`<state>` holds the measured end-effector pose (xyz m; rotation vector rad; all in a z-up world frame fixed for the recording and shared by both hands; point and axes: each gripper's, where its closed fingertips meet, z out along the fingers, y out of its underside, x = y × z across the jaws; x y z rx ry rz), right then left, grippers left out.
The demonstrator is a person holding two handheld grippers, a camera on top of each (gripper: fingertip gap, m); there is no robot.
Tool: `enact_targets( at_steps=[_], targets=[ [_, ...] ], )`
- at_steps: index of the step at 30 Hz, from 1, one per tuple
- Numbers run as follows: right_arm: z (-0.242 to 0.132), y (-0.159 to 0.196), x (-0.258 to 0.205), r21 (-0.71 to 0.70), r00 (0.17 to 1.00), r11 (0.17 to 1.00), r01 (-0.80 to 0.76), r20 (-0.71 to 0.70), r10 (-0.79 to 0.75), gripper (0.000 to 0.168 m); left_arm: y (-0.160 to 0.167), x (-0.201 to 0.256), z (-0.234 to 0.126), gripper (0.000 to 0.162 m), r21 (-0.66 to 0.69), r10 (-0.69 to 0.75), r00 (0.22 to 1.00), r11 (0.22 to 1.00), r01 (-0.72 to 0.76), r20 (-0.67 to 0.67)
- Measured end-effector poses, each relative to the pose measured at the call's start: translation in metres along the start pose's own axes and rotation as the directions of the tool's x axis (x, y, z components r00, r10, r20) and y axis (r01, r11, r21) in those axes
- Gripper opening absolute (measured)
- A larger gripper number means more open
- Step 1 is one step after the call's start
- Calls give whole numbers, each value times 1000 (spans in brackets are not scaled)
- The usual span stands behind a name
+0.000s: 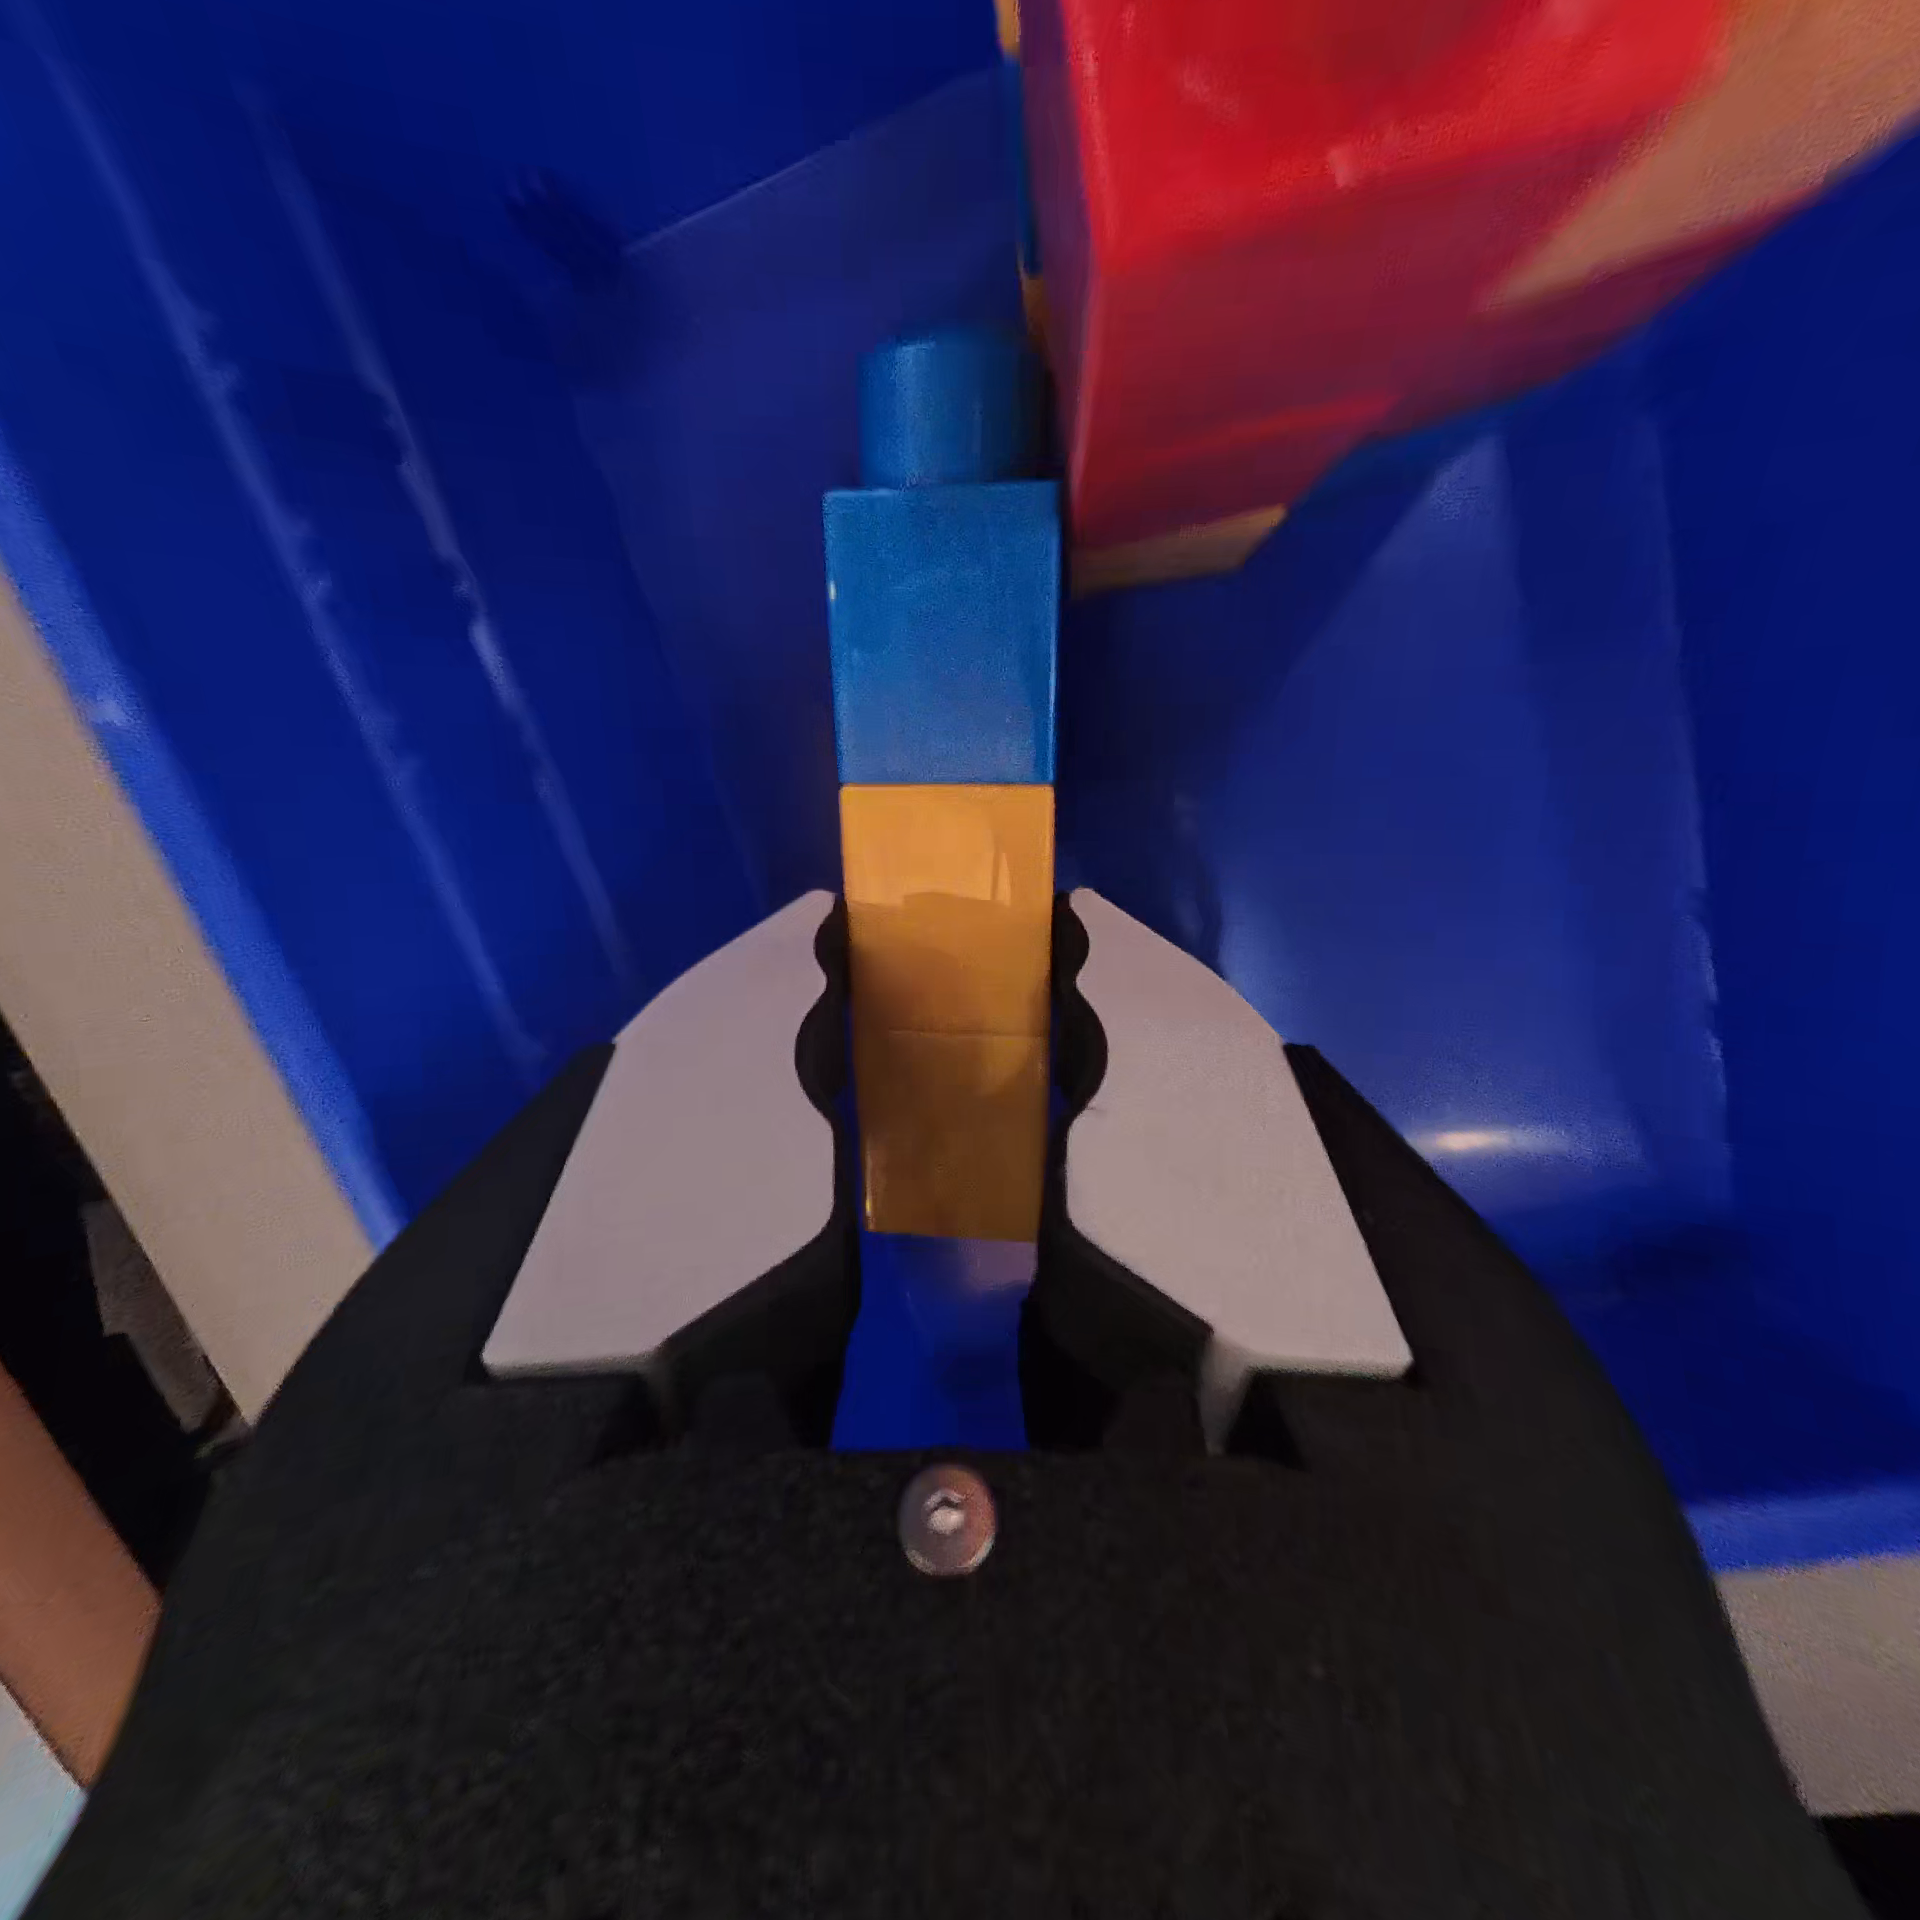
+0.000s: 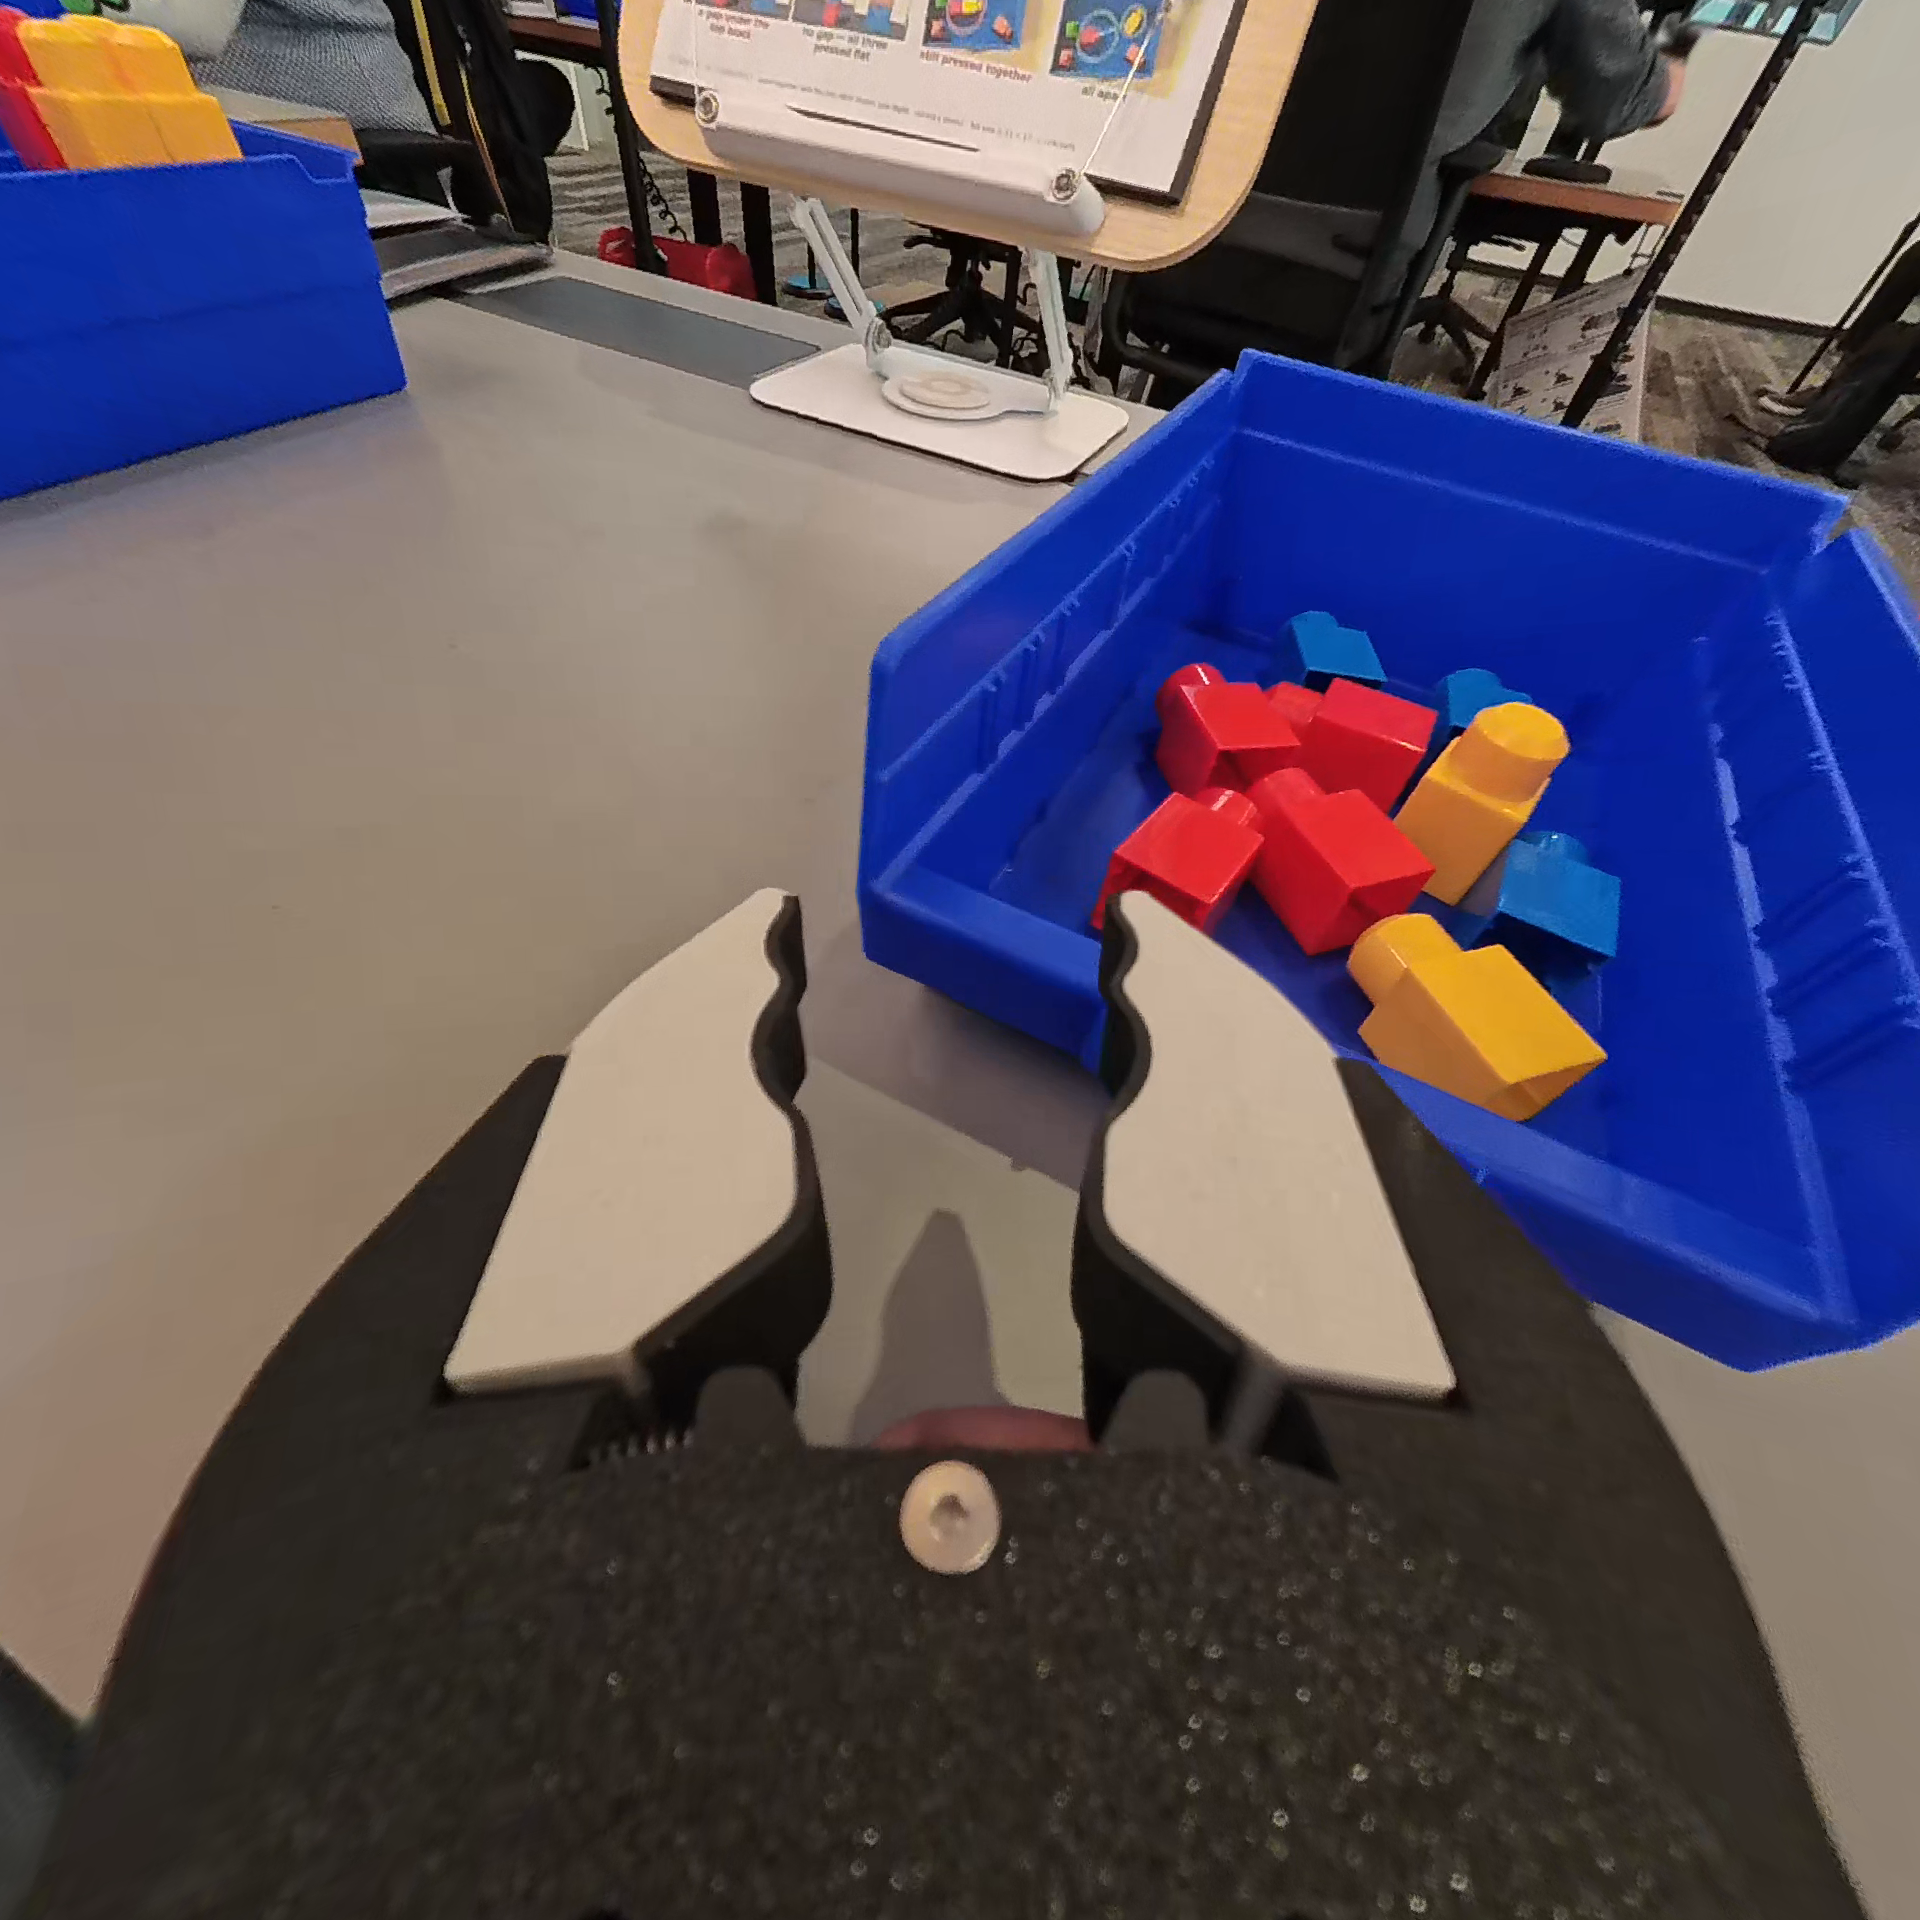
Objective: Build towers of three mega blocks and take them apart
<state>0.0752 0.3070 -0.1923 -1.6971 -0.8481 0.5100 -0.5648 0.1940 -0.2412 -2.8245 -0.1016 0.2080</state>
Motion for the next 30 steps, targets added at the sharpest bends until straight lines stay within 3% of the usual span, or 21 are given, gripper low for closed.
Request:
enact_targets(
  at_steps=[6,11,14,16,21,26,30],
  targets=[
    [1,-11,-15,37,999,999,-15,50,13,53,13,22,-67,36,316,-37,991,946,77,-129],
    [11,-57,-47,131,980,991,-19,198,-7,53,-20,84,-158,36,696,150,897,687,209,-416],
    [18,-111,-89,213,927,976,-45,372,-38,54,-41,143,-212,36,799,367,765,518,305,-529],
    [26,-147,-125,224,838,971,-83,542,-53,58,-53,187,-235,36,809,482,665,470,353,-570],
    [71,-214,-191,172,574,971,-169,818,-45,71,-81,287,-239,36,818,640,512,478,319,-573],
    [125,-225,-210,65,486,979,-194,873,38,73,-96,338,-210,36,773,642,431,547,321,-634],
    [135,-219,-207,30,445,968,-249,891,86,40,-93,352,-192,36,764,641,421,580,284,-642]
  ],
)
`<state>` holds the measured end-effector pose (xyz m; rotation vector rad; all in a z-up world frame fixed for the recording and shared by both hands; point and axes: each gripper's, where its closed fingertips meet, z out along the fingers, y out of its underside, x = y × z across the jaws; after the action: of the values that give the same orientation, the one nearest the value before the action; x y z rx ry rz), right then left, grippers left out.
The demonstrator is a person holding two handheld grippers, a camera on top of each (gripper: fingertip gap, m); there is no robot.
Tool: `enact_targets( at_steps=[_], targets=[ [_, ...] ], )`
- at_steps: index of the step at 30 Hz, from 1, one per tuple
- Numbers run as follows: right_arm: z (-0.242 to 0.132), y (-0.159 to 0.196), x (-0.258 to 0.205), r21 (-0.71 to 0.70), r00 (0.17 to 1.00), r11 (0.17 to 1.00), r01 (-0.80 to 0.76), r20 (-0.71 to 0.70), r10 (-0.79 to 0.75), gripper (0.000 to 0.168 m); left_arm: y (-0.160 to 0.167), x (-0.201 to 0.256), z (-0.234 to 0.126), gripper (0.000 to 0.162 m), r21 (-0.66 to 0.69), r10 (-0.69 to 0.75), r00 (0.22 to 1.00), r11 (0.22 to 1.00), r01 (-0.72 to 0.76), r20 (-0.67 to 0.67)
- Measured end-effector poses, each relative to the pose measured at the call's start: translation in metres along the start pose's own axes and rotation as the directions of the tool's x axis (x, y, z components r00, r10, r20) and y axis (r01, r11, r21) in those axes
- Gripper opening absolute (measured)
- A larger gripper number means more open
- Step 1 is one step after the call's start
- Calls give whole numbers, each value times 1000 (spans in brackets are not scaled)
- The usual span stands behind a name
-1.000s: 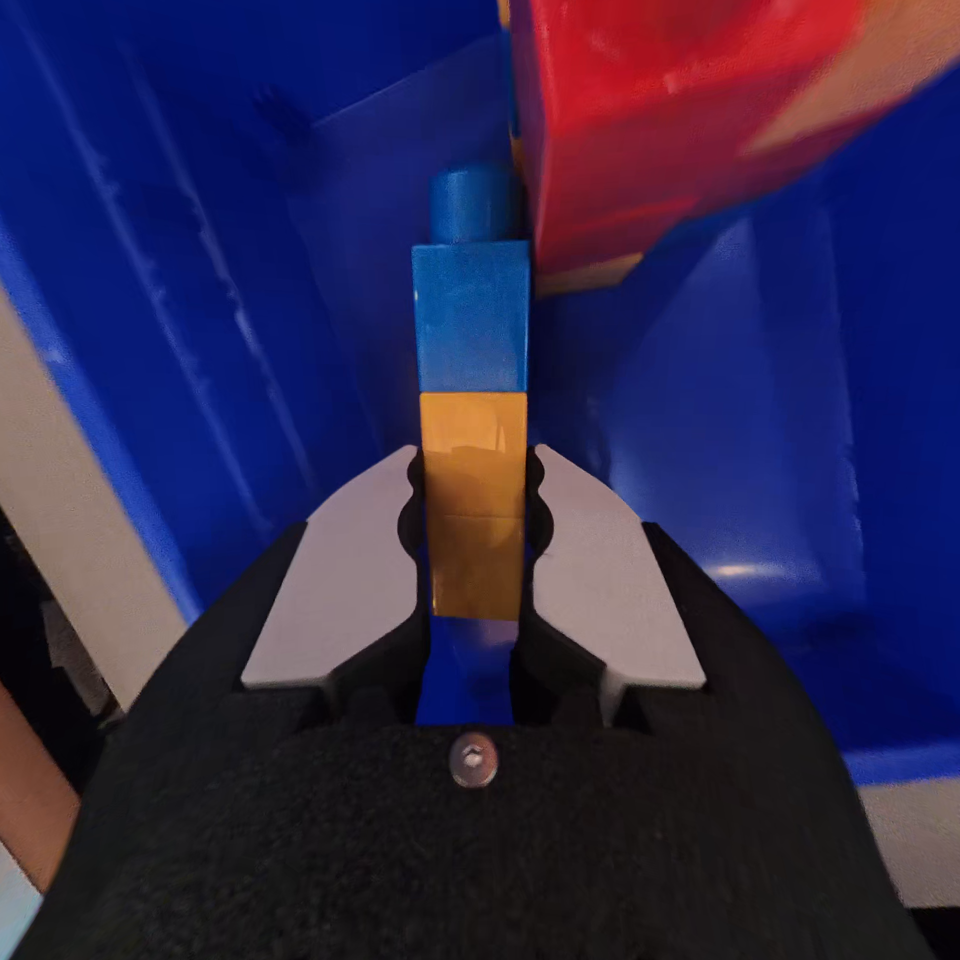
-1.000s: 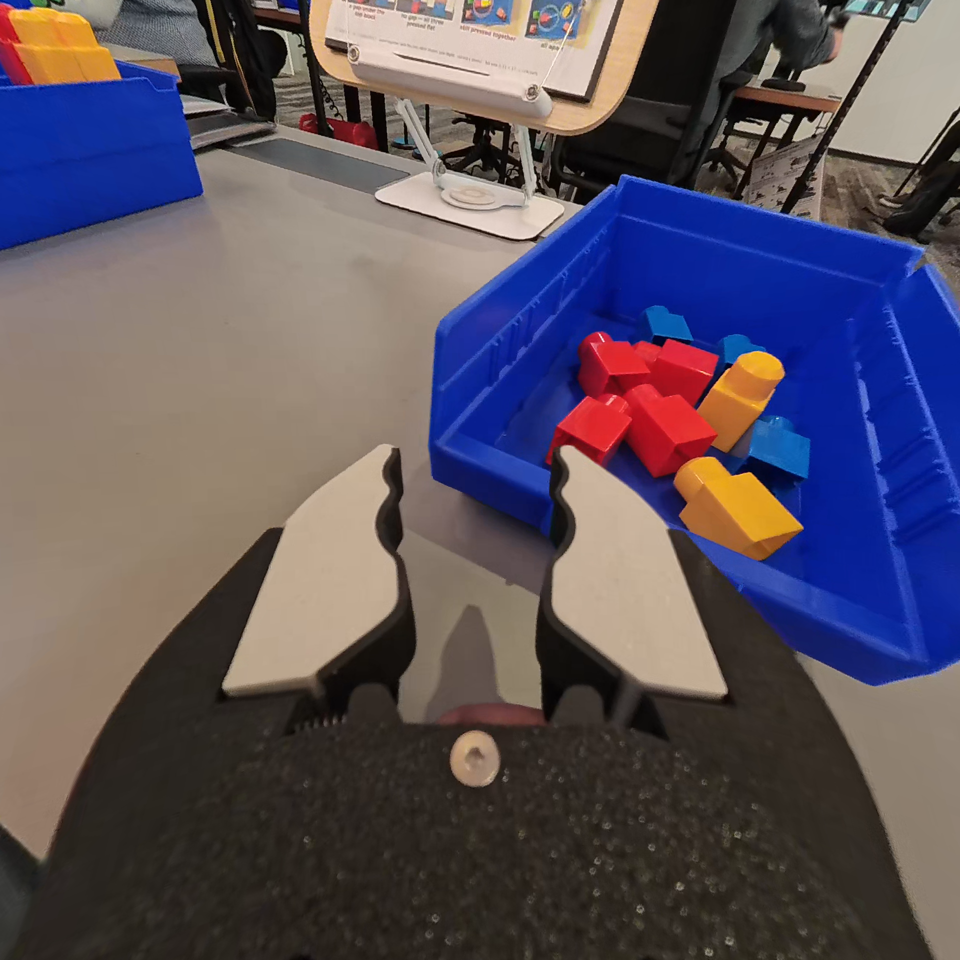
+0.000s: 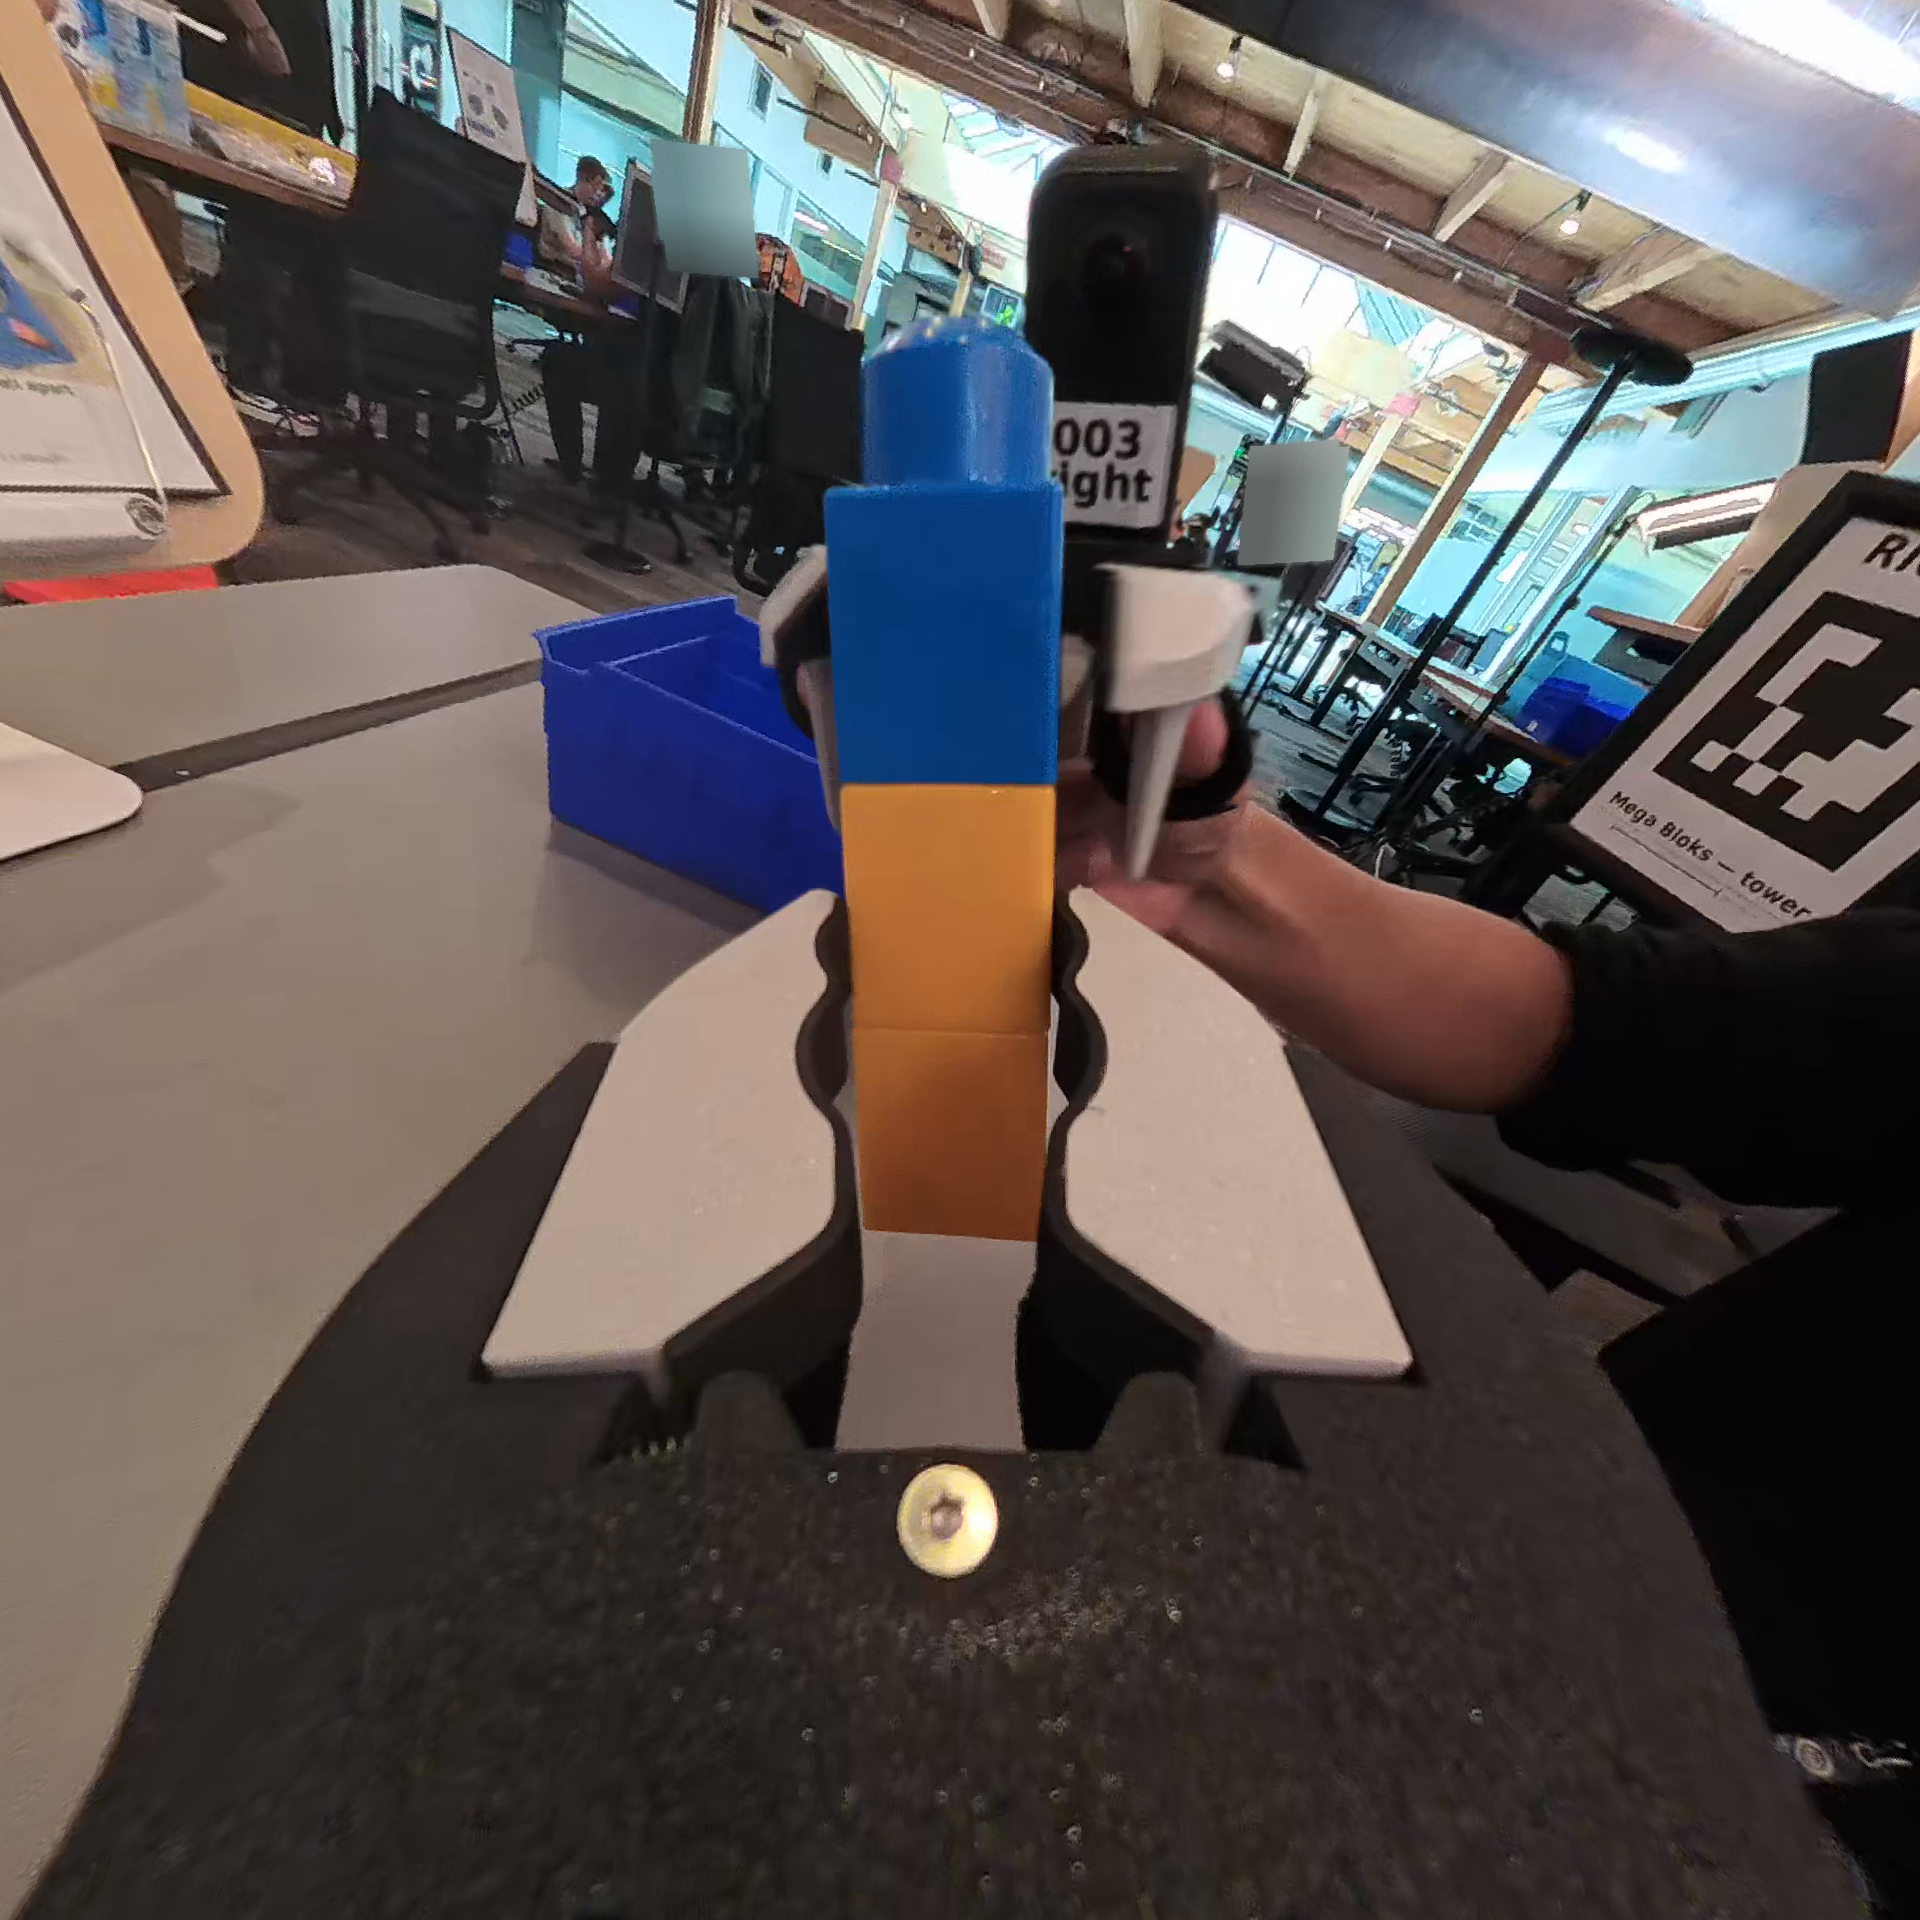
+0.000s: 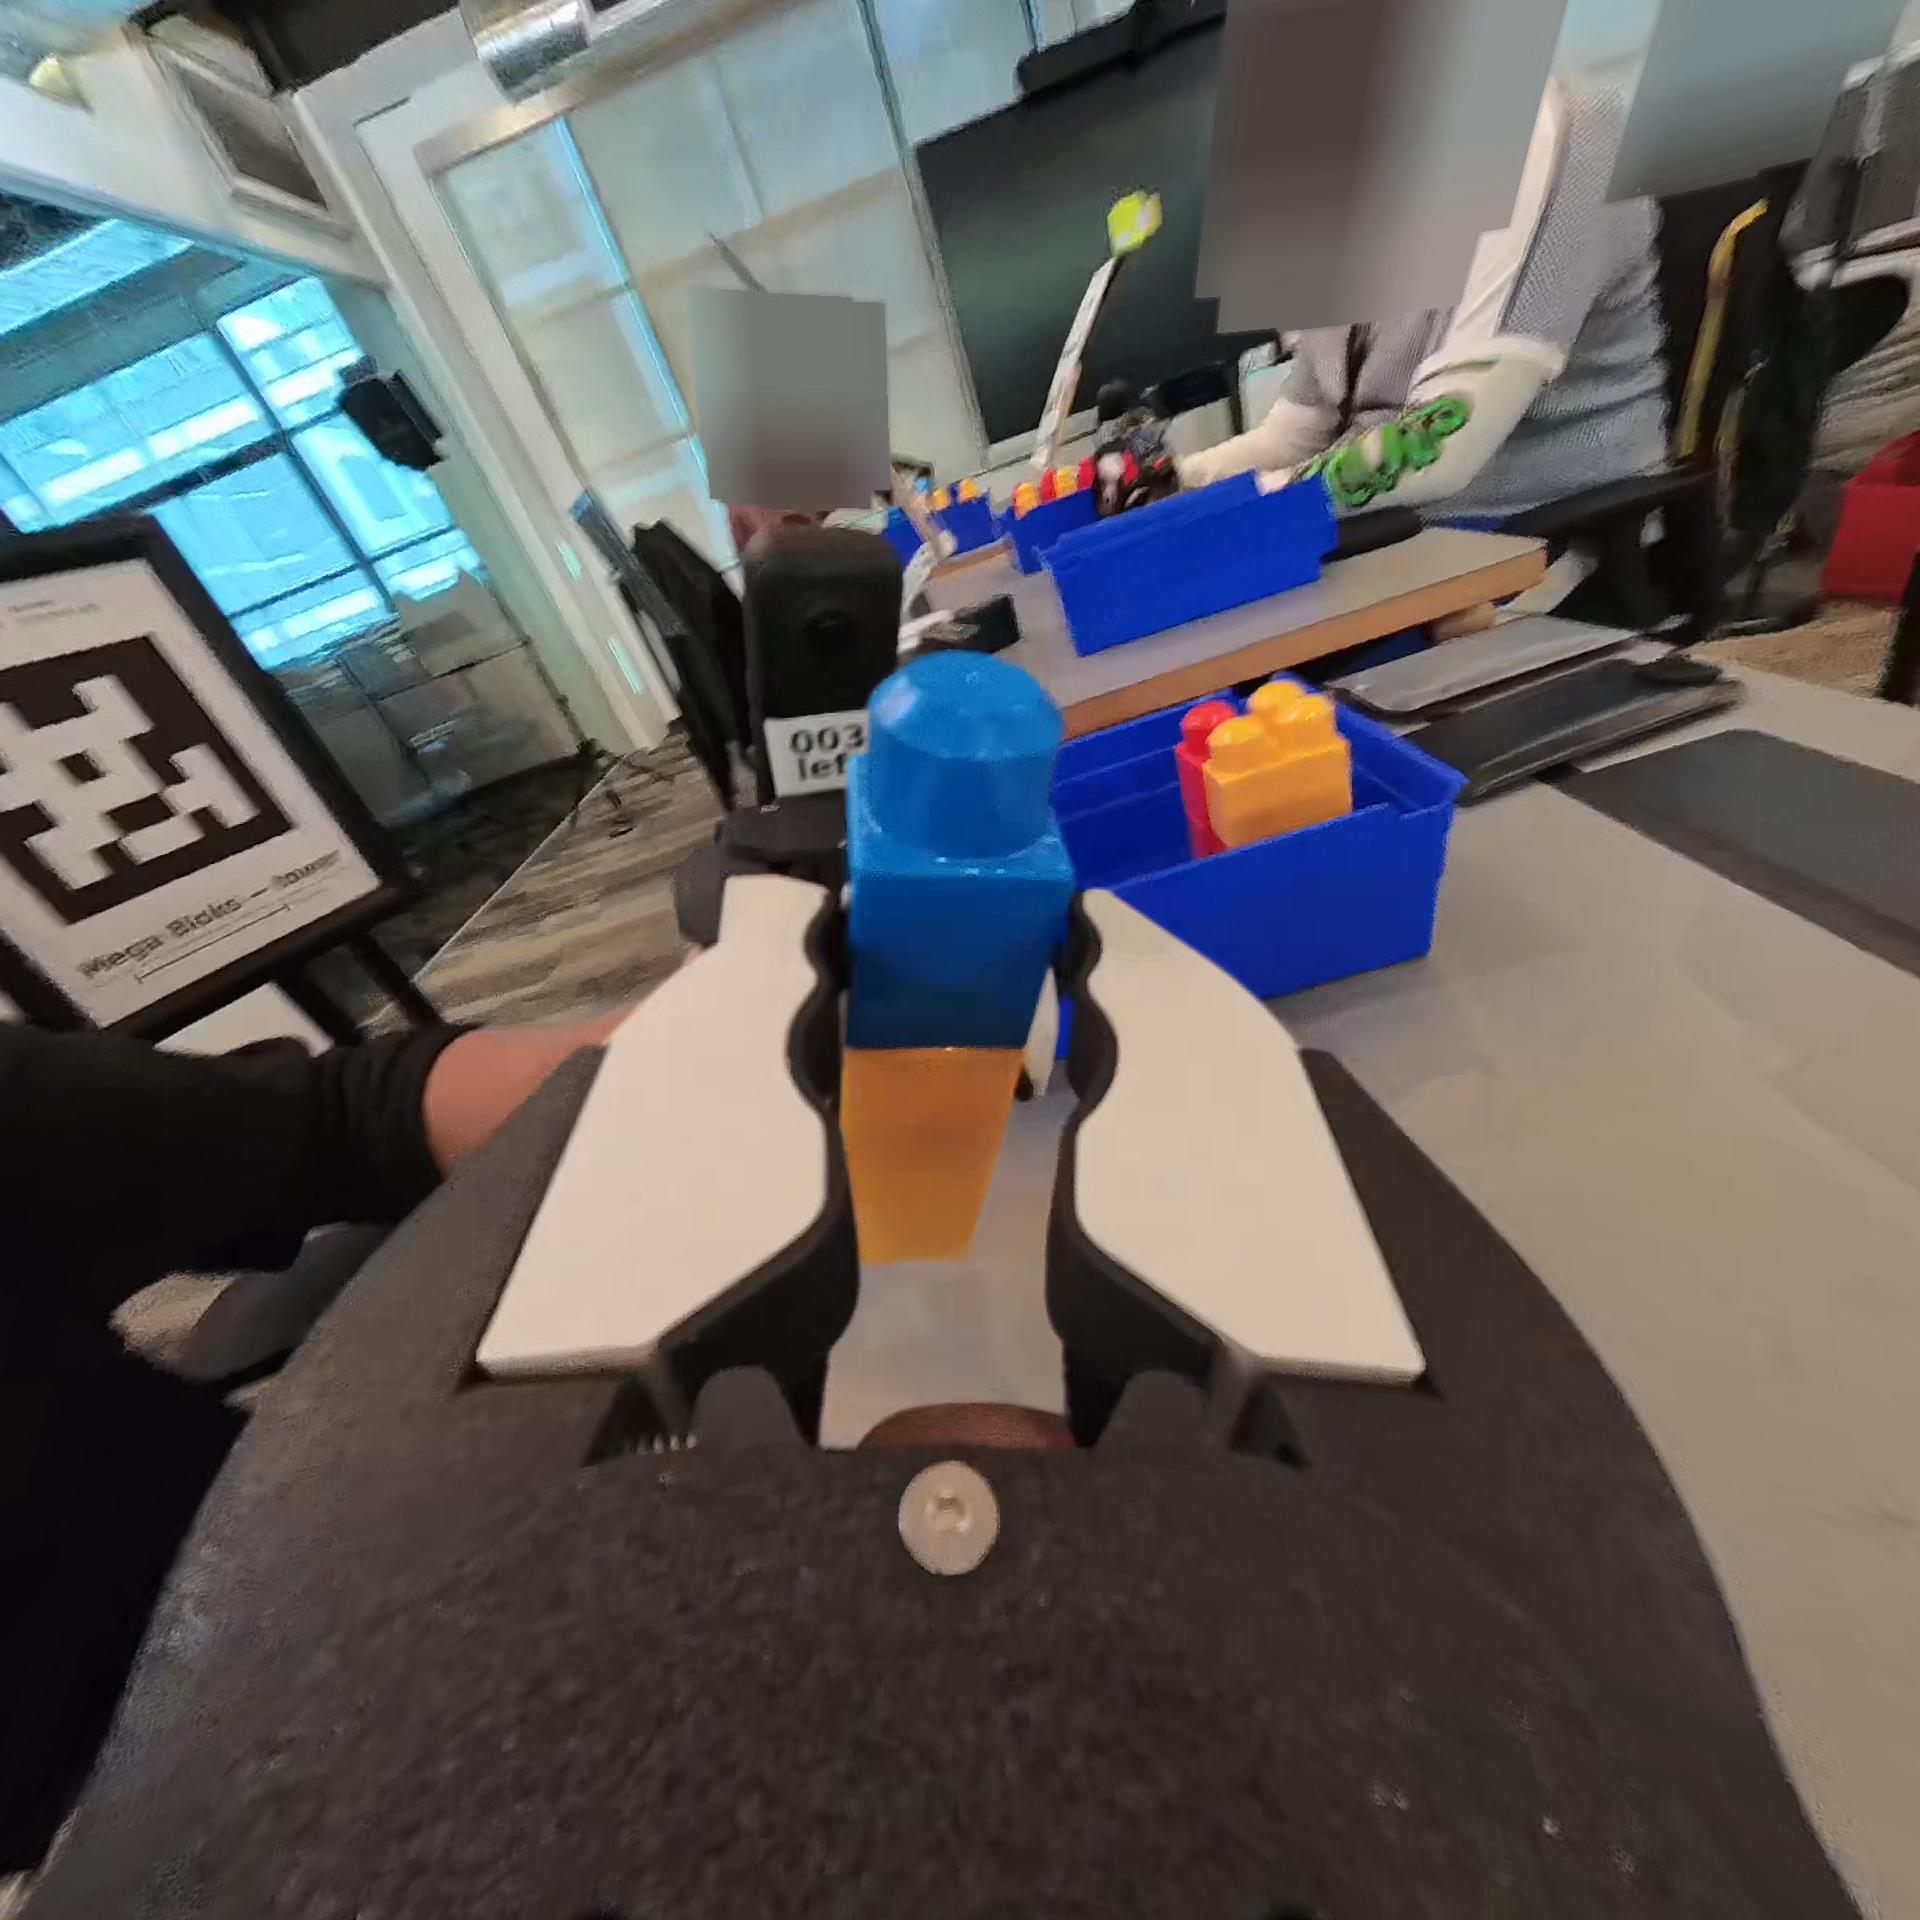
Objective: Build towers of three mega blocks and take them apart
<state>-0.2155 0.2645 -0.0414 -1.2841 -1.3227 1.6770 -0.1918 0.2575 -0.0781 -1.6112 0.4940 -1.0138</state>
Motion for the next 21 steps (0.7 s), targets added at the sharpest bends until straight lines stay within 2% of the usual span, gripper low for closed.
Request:
enact_targets(
  at_steps=[6,9,10,12,14,16,18,21],
  targets=[
    [-9,9,3,-7,996,998,-56,62,56,37,11,-2,8,36,-34,5,1000,999,-4,9],
    [-32,-33,7,205,990,971,-124,87,108,37,31,-4,12,36,-143,36,999,989,-33,19],
    [-43,-47,9,242,990,962,-129,86,111,37,34,-5,13,36,-139,38,999,990,-33,28],
    [-64,-71,7,256,998,965,-56,31,49,37,20,2,9,36,-39,-16,1000,999,15,-17],
    [-84,-94,-6,243,999,970,33,-17,-29,37,15,3,6,36,-45,-28,999,999,27,-28],
    [-103,-100,-11,139,988,983,122,-111,-107,37,13,5,4,36,-41,-12,1000,999,11,-24],
    [-131,-83,5,-85,938,979,185,-281,-202,37,15,7,6,36,-51,-26,999,998,24,-38],
    [-203,-30,49,-477,800,876,71,-497,-335,37,20,7,9,36,-72,-15,999,997,13,-37]
  ],
)
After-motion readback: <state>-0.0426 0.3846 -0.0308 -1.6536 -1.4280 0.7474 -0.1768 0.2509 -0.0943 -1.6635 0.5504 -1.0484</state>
